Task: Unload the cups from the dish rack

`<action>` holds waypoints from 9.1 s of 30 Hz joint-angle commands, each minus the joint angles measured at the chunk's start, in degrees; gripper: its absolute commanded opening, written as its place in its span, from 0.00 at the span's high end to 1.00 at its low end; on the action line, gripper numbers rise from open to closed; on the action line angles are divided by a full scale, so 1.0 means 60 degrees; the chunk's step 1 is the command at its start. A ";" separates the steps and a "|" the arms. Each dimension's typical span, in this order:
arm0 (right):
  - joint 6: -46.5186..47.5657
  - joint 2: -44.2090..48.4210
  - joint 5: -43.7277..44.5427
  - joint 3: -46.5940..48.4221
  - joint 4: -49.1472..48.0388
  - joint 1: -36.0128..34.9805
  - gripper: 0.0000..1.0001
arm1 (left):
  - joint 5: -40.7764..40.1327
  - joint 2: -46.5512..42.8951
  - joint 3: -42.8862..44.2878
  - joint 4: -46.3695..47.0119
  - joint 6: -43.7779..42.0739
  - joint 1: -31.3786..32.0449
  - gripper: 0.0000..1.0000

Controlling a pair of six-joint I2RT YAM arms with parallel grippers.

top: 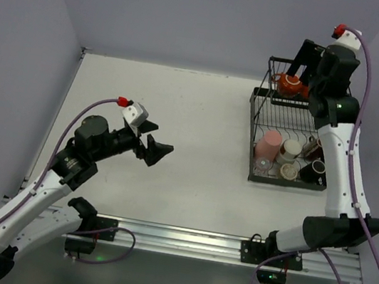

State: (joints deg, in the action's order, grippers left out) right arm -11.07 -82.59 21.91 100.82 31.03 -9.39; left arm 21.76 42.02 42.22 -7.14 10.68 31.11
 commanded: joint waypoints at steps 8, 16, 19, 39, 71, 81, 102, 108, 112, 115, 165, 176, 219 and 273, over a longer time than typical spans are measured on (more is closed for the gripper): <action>0.0585 -0.2757 -0.0941 0.2591 0.1742 0.0495 0.01 | -0.0535 0.0203 -0.0019 -0.0305 -0.0285 0.0249 0.00; 0.0556 -0.3432 -0.1615 0.2299 0.1816 0.0817 0.01 | -0.0638 0.0336 0.0010 -0.0319 -0.0300 0.0264 0.00; 0.0600 -0.3681 -0.1689 0.2284 0.1816 0.0876 0.01 | -0.0697 0.0365 0.0010 -0.0319 -0.0300 0.0249 0.00; 0.1215 -0.5249 -0.2187 0.3002 0.1875 0.1110 0.01 | -0.0741 0.0628 0.0068 -0.0319 -0.0329 0.0176 0.00; -0.2339 0.1104 -0.6005 -0.3021 -0.4472 0.0935 0.39 | 0.0650 0.1434 0.0933 0.2724 0.2979 0.0146 0.00; -0.8258 0.2983 -0.7591 -0.7630 -1.0132 -0.1964 0.39 | 0.1574 0.2459 0.0376 0.6535 0.5456 0.0307 0.21; -1.0782 0.1899 -0.8076 -0.9024 -1.3139 -0.3313 0.41 | 0.1764 0.3851 0.0654 0.7840 0.5838 0.0571 0.38; -1.0665 0.1826 -0.8032 -0.9112 -1.3023 -0.3489 0.41 | 0.1442 0.3822 0.0625 0.7532 0.5443 0.0659 0.40; -1.0504 0.1782 -0.7929 -0.9127 -1.2876 -0.3679 0.41 | 0.1237 0.3983 0.0640 0.7327 0.5106 0.0703 0.45; -1.0518 0.1665 -0.7900 -0.9127 -1.2891 -0.3855 0.41 | 0.1164 0.4100 0.0654 0.7327 0.5047 0.0718 0.57; -0.4703 0.3700 -0.5249 -0.9918 -0.6549 -0.5804 0.01 | -0.4975 1.2185 0.9017 -0.5622 0.1048 -0.4350 1.00; -0.4395 0.3877 -0.4927 -0.9859 -0.6255 -0.5804 0.01 | -0.4051 1.2933 0.9107 -0.5461 0.1165 -0.4965 0.98; -0.0455 0.0657 -0.0225 -0.1410 -0.0543 0.0421 0.58 | 0.1031 0.0675 0.0846 0.0354 0.1517 -0.1671 0.00; 0.0703 -0.5088 -0.0781 0.2431 -0.0322 0.2092 0.39 | -0.1678 0.1141 0.0669 -0.0510 -0.0154 0.1611 0.00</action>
State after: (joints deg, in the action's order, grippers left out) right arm -8.69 -112.79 18.50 112.53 29.76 3.11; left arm 11.94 48.86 45.30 -10.44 10.87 40.64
